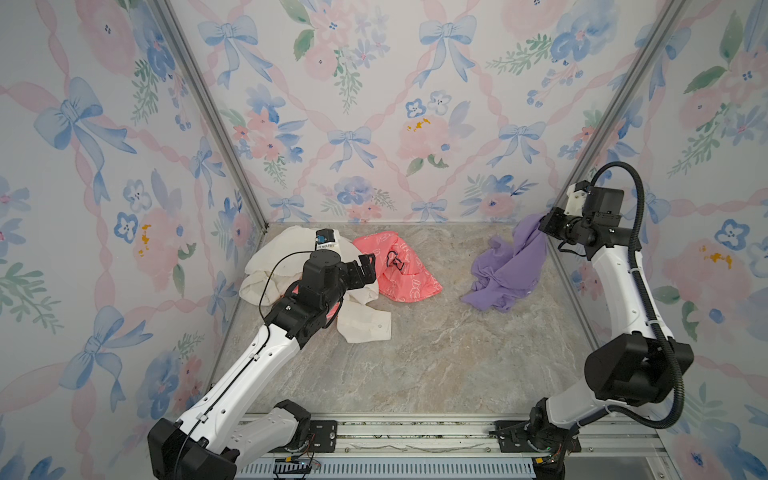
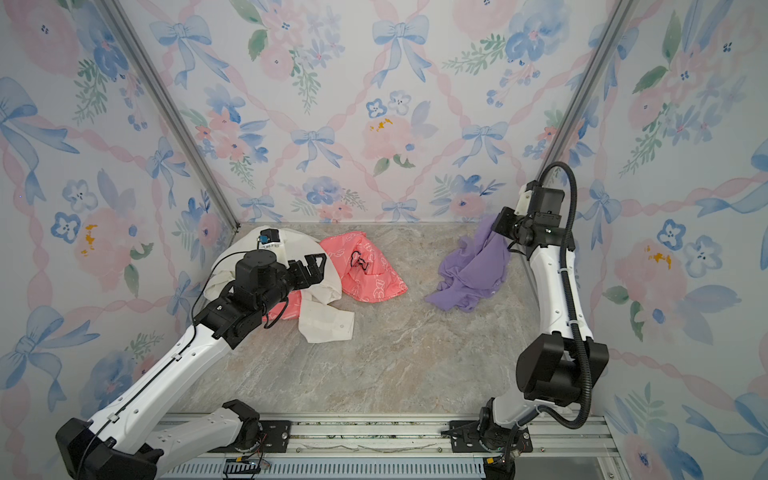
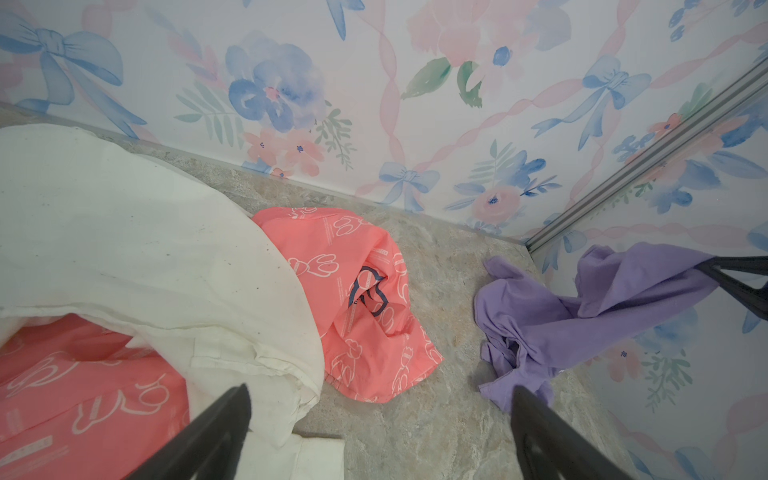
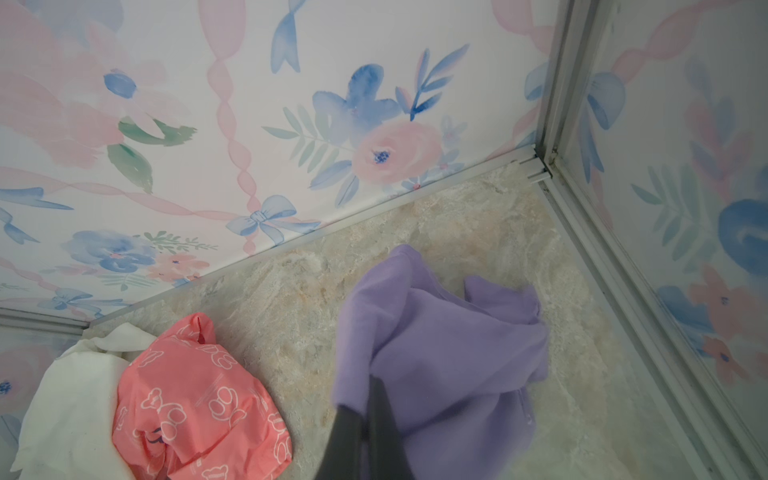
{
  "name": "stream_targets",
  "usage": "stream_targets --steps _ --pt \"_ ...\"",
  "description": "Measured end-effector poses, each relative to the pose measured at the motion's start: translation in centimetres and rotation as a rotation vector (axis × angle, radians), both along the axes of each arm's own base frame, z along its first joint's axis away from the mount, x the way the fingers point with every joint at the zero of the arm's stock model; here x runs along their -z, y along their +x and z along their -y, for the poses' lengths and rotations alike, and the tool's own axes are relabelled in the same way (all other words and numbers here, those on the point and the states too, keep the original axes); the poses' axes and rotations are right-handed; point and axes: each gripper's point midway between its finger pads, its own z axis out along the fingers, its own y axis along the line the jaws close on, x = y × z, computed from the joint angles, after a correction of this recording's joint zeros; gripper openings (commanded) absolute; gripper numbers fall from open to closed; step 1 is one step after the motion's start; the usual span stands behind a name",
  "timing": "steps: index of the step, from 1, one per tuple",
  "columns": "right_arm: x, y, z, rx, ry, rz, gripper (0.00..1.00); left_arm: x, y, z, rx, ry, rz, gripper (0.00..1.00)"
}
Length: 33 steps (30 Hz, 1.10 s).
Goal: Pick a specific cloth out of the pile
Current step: 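Lift the purple T-shirt with the right gripper and carry it away from the pile, then lower the purple T-shirt onto the clear table and open the right gripper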
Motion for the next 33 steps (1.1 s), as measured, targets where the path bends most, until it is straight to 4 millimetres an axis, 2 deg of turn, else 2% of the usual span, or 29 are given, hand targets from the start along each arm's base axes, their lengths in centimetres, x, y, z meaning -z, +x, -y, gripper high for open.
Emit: stream_targets --steps 4,10,13,16,24,28,33 --pt "3.2 -1.7 0.1 0.014 -0.006 -0.075 0.01 0.1 0.2 0.1 -0.001 0.001 -0.001 0.98" --pt "9.3 -3.9 0.2 0.029 -0.005 -0.237 0.02 0.0 0.2 0.1 0.000 0.000 0.001 0.98" --pt "11.3 -4.8 0.2 0.031 -0.004 -0.308 0.05 -0.1 0.3 0.1 0.000 -0.004 0.007 0.98" --pt "13.5 -5.4 0.3 0.030 -0.005 -0.379 0.10 -0.3 0.3 0.1 -0.001 -0.006 0.012 0.98" --pt "22.1 -7.8 0.2 0.021 0.019 -0.665 0.23 0.4 0.2 -0.5 -0.016 0.000 0.004 0.98" --pt "24.0 -9.1 0.2 0.030 0.033 -0.739 0.31 0.5 -0.2 -1.0 -0.026 -0.001 0.009 0.98" --pt "24.3 -9.8 0.7 0.052 0.036 -0.759 0.44 0.3 -0.7 -2.0 -0.054 -0.002 0.024 0.98"
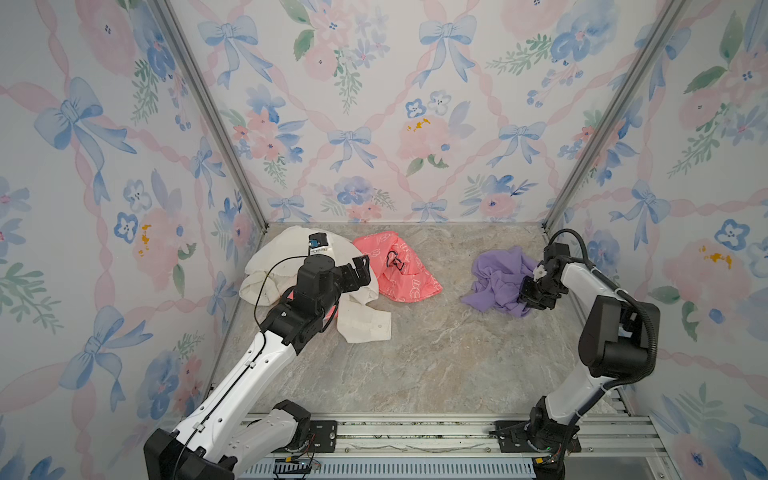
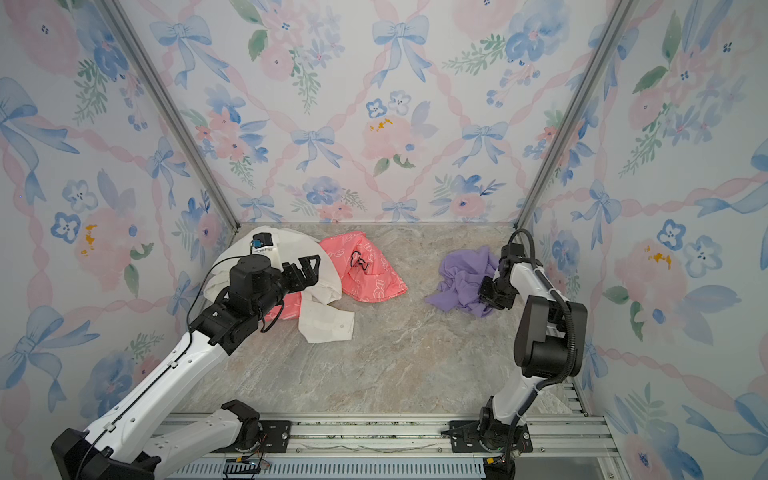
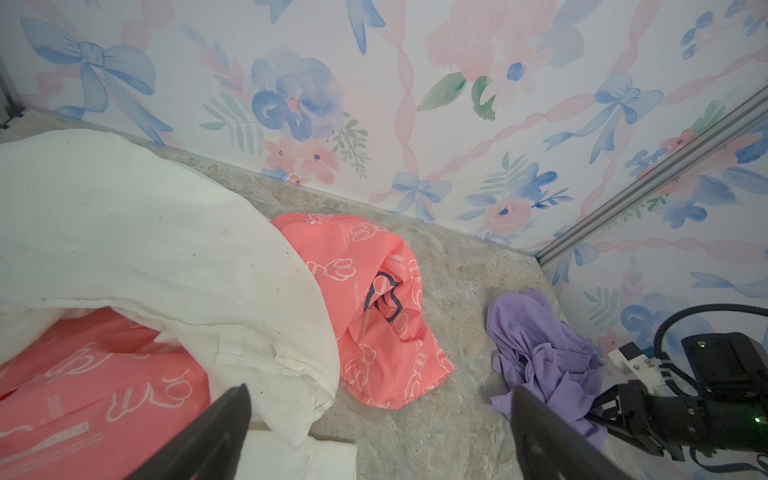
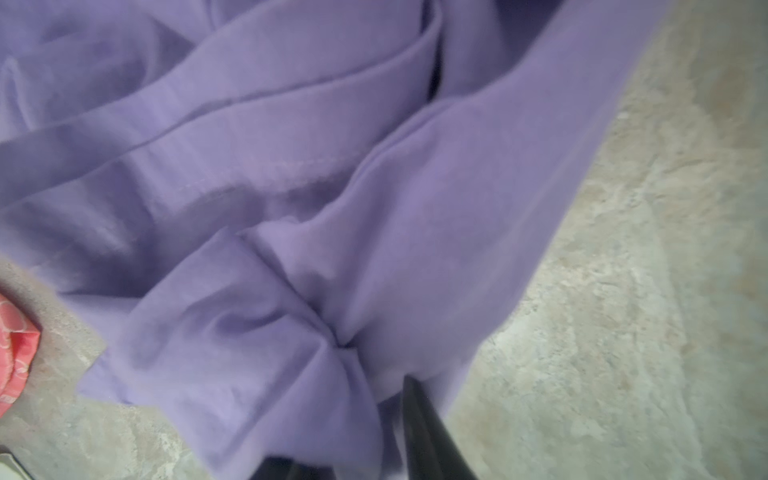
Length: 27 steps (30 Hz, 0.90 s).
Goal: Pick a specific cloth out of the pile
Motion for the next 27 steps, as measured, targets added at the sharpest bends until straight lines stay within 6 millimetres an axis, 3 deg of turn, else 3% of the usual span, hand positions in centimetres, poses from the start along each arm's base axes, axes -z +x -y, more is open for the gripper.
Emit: stream_targets --steps 5,12,18,27 --pt "-1.0 -0.8 0.4 0.027 -0.006 0.021 0.57 0.6 -0.2 -0.9 -0.032 0.013 -0.002 0.98" --pt "-9.3 -1.0 0.5 0.043 -0.054 0.257 0.73 1.1 0.1 -2.3 -0.085 0.066 0.003 0.98" --pt "-15.5 -2.2 0.7 0.050 -0.118 0.443 0.79 2.0 0.1 -3.5 -0.120 0.123 0.003 0.98" --pt "-20.1 -2.6 0.4 0.057 -0.152 0.646 0.89 3.6 -0.4 -5.7 -0.181 0.230 0.031 0.98"
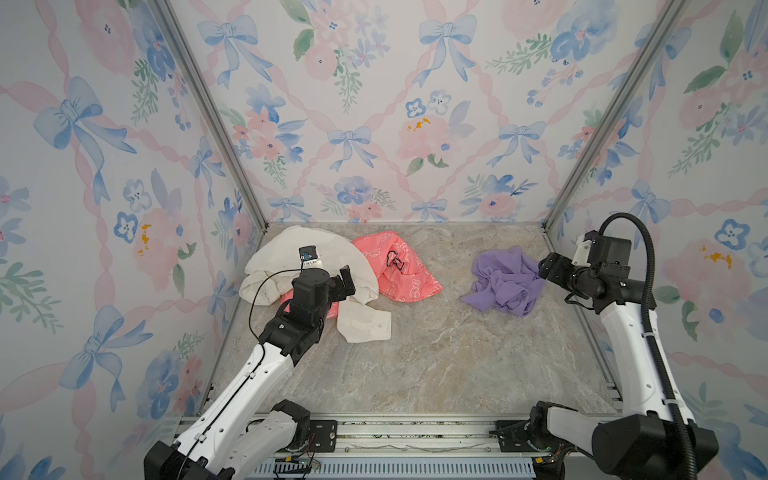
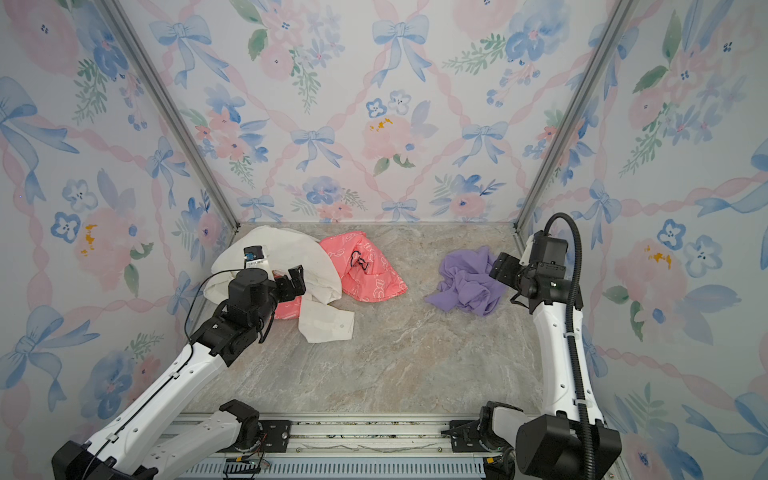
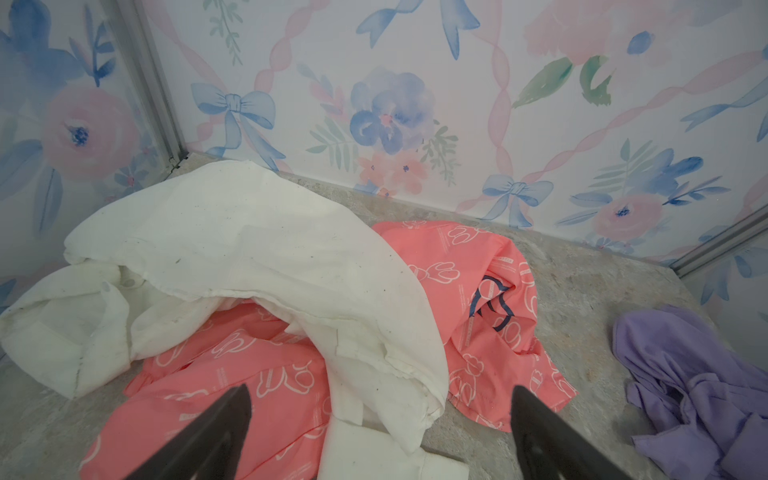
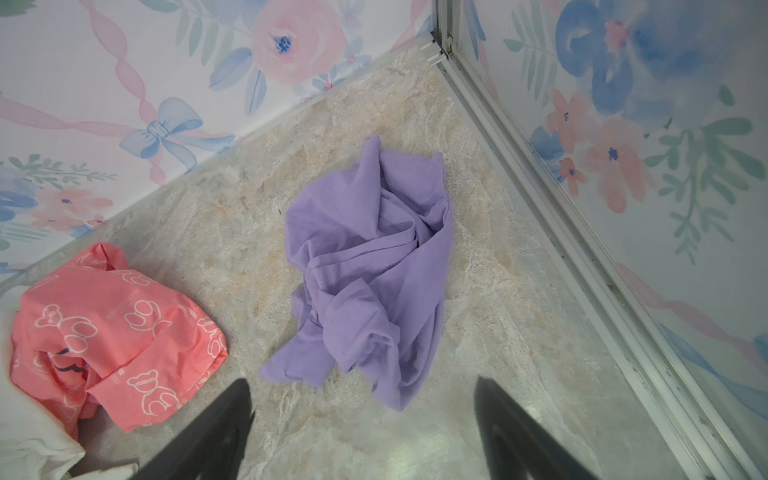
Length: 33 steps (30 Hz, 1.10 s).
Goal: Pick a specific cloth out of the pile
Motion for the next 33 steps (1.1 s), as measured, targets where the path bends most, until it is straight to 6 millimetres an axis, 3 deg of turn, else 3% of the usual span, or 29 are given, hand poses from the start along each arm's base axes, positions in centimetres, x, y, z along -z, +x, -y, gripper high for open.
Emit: stream_targets --steps 5,10,17,24,33 --pt "-0.8 -0.7 -0.4 0.008 -0.006 0.098 0.93 0.5 -0.2 -1.7 -0.042 0.061 0.056 0.98" --pt "0.0 -0.4 -1.4 -0.017 -0.008 0.133 0.95 2.9 -0.3 -3.9 -0.097 0.122 0.081 0.98" --pt "3.7 0.0 -3.1 -0.069 -0.036 0.112 1.00 6.3 -0.3 -7.2 -0.178 0.183 0.104 0.98" --pt "6.9 0.2 -3.9 -0.112 -0.126 0.147 0.97 8.7 0.1 -10.6 -0.268 0.220 0.103 0.98" --pt "11.0 0.7 -3.0 -0.099 -0.228 0.167 0.97 12.2 0.7 -12.2 -0.301 0.247 0.075 0.98"
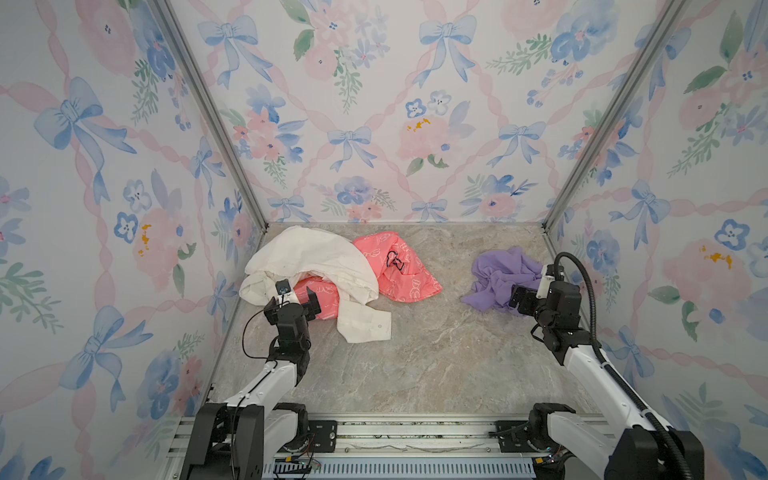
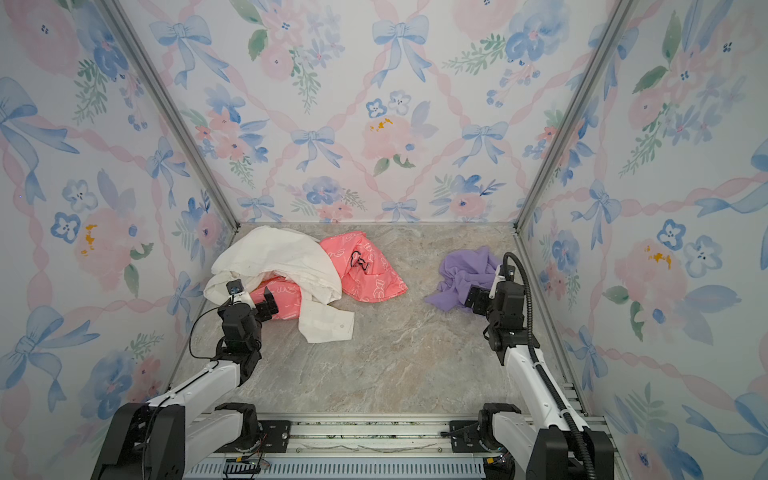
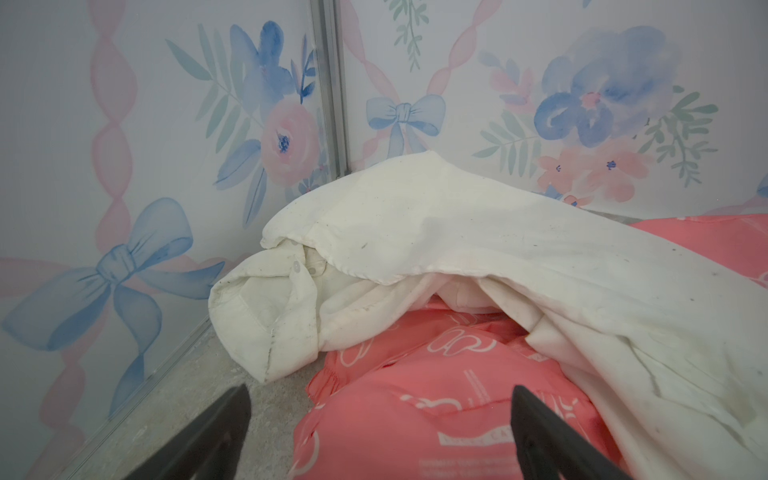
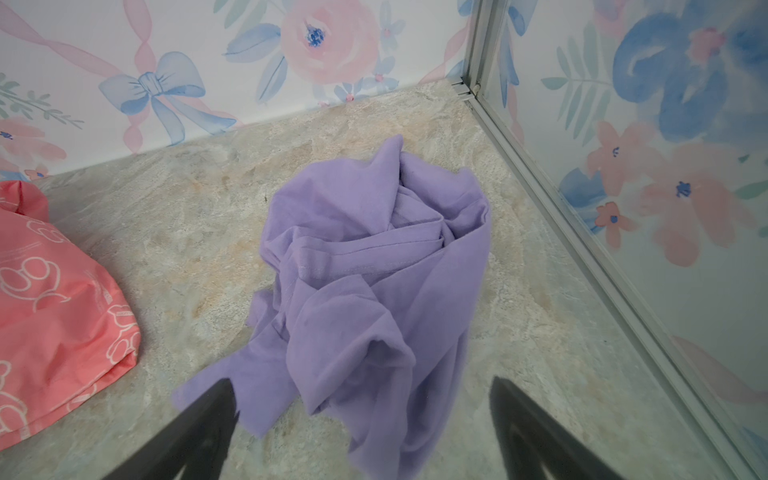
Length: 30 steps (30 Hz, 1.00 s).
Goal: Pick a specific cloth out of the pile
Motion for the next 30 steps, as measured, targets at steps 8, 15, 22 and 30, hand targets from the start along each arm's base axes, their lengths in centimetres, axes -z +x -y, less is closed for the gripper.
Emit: stream_targets --steps 8,15,22,30 --pt "2.9 0.5 0.9 0.030 -0.058 0.018 0.97 2.0 0.4 0.5 0.031 -0.009 0.007 0.98" --pt "4.9 0.9 1.1 0.035 -0.078 0.028 0.97 2.3 2.3 1.6 0.089 -0.024 0.026 0.98" --pt "5.7 2.3 0.6 0.013 -0.089 0.051 0.97 2.9 4.1 3.8 0.189 -0.007 0.022 0.98" --pt "6.9 4.0 -0.4 -0.041 -0.109 0.077 0.97 3.1 3.2 4.9 0.261 0.018 0.066 0.98"
